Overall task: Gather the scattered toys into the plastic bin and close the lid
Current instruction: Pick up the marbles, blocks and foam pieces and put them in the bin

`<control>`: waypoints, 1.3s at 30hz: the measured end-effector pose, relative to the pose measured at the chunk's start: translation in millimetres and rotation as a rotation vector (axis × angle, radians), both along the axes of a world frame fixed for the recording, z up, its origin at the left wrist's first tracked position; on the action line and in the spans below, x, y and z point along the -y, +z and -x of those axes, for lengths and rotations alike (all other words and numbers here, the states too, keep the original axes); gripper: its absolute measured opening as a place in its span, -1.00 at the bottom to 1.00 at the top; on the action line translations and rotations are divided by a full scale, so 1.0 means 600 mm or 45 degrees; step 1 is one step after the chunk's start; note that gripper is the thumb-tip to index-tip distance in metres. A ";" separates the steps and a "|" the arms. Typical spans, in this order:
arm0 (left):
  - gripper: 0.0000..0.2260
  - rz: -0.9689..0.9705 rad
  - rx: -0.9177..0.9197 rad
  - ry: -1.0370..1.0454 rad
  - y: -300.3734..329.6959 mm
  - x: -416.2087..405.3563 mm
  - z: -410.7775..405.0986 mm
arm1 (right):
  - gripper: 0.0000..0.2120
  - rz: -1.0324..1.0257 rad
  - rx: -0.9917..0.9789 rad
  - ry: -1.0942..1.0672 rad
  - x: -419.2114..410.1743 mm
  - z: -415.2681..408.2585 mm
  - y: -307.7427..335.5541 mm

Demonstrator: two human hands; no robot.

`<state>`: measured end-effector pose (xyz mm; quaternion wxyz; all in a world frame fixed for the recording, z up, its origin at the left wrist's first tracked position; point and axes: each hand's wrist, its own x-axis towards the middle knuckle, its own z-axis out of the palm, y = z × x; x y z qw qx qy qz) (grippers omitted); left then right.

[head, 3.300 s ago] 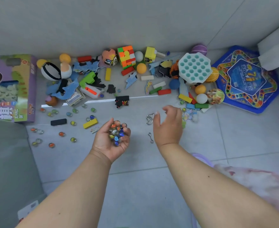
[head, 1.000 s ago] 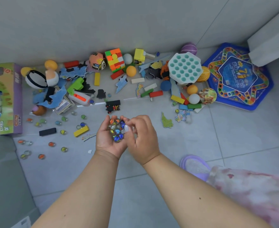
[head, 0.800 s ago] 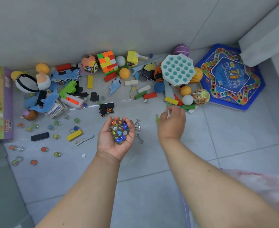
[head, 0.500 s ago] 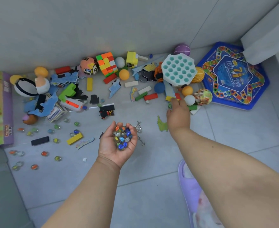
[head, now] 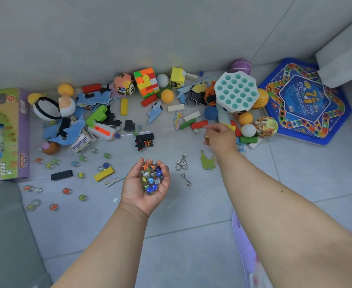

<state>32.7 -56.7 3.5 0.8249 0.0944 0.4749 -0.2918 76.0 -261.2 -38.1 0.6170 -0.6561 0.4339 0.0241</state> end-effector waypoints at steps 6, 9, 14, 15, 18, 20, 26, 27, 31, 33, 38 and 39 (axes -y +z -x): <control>-0.76 -0.021 -0.013 0.011 0.002 -0.009 0.001 | -0.82 -0.396 -0.164 -0.221 -0.005 -0.011 0.005; -0.76 -0.027 -0.021 0.010 -0.001 -0.012 0.001 | -0.91 0.353 -0.307 0.332 -0.011 -0.022 -0.018; -0.74 -0.049 -0.036 0.007 -0.003 -0.017 0.000 | -0.78 0.452 -0.417 0.537 -0.039 -0.038 -0.044; -0.74 -0.056 -0.031 0.004 -0.002 -0.019 -0.001 | -0.68 0.507 -0.441 0.599 -0.042 -0.040 -0.044; -0.82 -0.074 -0.002 -0.027 -0.003 -0.025 -0.003 | -0.67 0.570 -0.389 0.611 -0.068 -0.029 -0.025; -0.85 -0.056 0.031 -0.022 -0.007 -0.030 -0.002 | -0.88 0.277 -0.318 0.351 -0.096 -0.015 -0.020; -0.62 -0.044 0.088 -0.011 -0.025 -0.048 0.014 | -0.77 -0.602 -0.166 -0.348 -0.140 0.052 -0.005; -0.61 -0.041 0.084 -0.009 -0.025 -0.050 0.016 | -0.76 -0.631 -0.123 -0.343 -0.139 0.060 -0.003; -0.60 -0.031 0.052 0.007 -0.025 -0.059 0.024 | -0.81 -0.796 -0.090 -0.204 -0.132 0.064 0.001; -0.60 -0.030 0.040 0.027 -0.025 -0.068 0.026 | -0.83 -0.713 -0.128 -0.043 -0.133 0.060 0.001; -0.64 -0.032 0.013 0.067 -0.028 -0.100 0.031 | -0.84 -0.052 -0.241 0.426 -0.158 0.035 -0.015; -0.68 -0.037 0.000 0.080 -0.030 -0.107 0.033 | -0.85 0.062 -0.234 0.556 -0.167 0.030 -0.017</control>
